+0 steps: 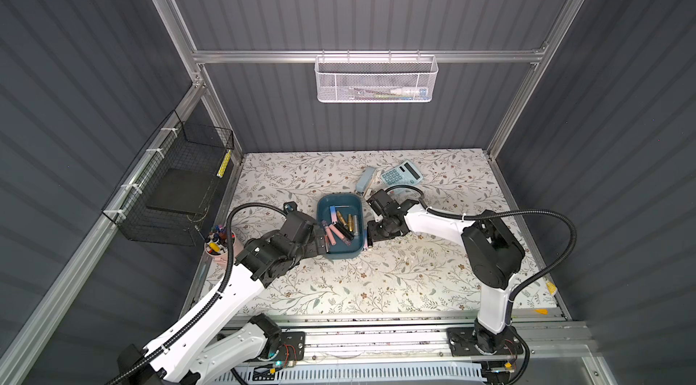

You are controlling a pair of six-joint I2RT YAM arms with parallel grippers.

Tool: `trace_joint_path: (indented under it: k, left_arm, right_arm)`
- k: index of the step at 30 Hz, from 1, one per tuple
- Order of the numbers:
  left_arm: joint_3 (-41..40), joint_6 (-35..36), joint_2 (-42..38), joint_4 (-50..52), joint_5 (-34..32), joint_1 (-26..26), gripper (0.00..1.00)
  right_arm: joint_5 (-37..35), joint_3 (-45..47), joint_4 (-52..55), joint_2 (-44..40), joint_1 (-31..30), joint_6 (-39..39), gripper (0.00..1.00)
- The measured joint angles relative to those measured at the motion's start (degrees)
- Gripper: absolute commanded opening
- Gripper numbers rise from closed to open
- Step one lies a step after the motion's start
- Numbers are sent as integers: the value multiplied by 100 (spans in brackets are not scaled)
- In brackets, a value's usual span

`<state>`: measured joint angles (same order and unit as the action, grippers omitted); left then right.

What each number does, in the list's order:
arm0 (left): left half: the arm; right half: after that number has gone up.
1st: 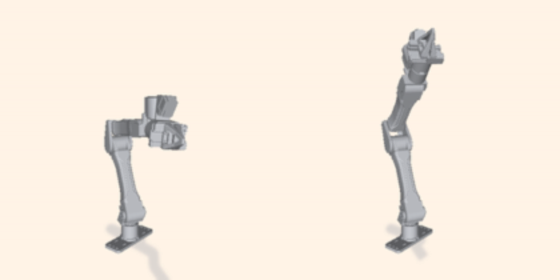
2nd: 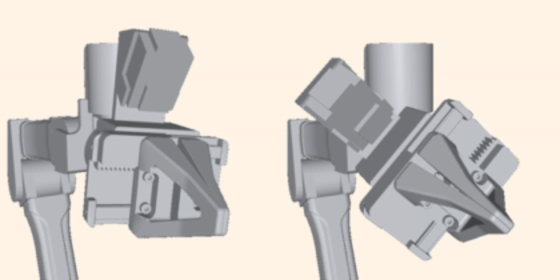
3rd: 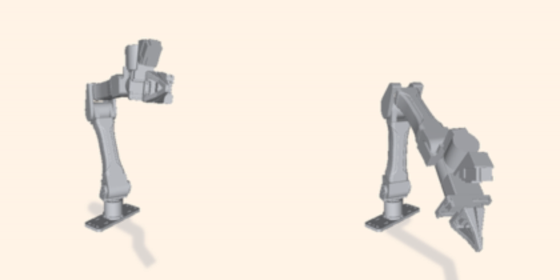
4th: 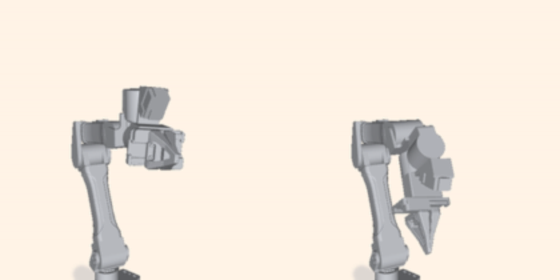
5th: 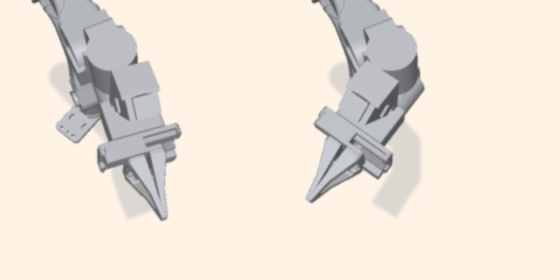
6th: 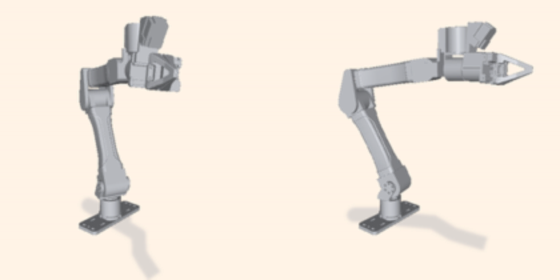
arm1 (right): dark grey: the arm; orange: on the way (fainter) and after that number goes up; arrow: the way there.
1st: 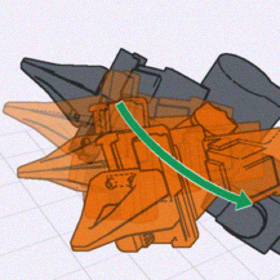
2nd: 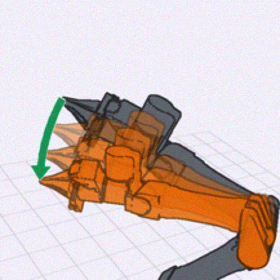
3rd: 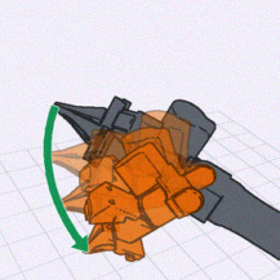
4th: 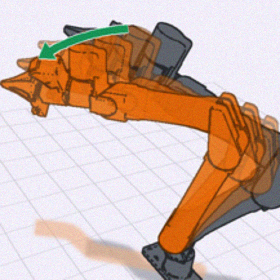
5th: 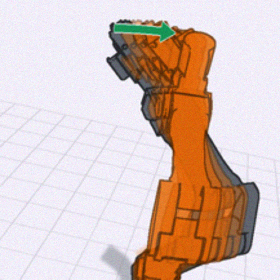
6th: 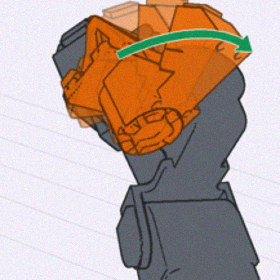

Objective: Put the lipstick into the storage box
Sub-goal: Pick up the lipstick at the center of the board.

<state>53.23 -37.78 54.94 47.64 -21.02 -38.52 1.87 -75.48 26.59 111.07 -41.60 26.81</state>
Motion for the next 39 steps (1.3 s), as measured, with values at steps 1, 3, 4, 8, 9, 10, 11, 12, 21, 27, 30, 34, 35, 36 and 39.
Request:
trace_joint_path:
  k: [1, 3, 4, 8, 9, 10, 11, 12, 21, 27, 30, 34, 35, 36, 39]
  left_arm:
    - [-2, 0, 20, 0, 0, 0, 100]
    - [-2, 2, 37, 0, -2, 0, 100]
    - [-2, 2, 37, 2, -11, 0, 100]
    - [0, 2, 33, 13, -48, 0, 100]
    - [0, 2, 31, 22, -61, 0, 100]
    - [0, 2, 28, 31, -66, 0, 100]
    - [0, 2, 28, 37, -68, 0, 100]
    - [0, 4, 28, 42, -79, 0, 100]
    - [0, 4, 0, 35, -109, 0, 100]
    - [-13, 39, -9, -4, -105, 0, 100]
    - [-92, 94, -20, -87, -94, 2, 100]
    - [-249, 177, -17, -186, 48, 70, 100]
    - [-269, 201, -15, -199, 96, 98, 100]
    - [-273, 223, -13, -229, 164, 127, 100]
    - [-273, 310, -13, -354, 424, 221, 100]
  right_arm:
    - [20, -55, -2, 61, 0, 0, 35]
    - [72, -149, -4, 201, 0, 2, 35]
    - [92, -184, -2, 275, 0, 9, 35]
    - [151, -299, 22, 461, 17, 37, 34]
    - [164, -306, 22, 479, 26, 44, 34]
    - [179, -306, 13, 481, 35, 61, 34]
    - [188, -306, 15, 481, 39, 68, 33]
    - [186, -306, 20, 481, 50, 83, 31]
    - [92, -234, 131, 409, 101, 127, 23]
    - [-120, -155, 546, 181, 125, 122, 23]
    - [-214, -205, 769, -44, 129, 105, 23]
    - [-295, -614, 1019, -179, 129, 57, 23]
    - [-317, -754, 1060, -205, 127, 33, 23]
    - [-330, -876, 1091, -229, 120, 17, 23]
    - [-337, -1241, 1169, -286, 94, -26, 24]
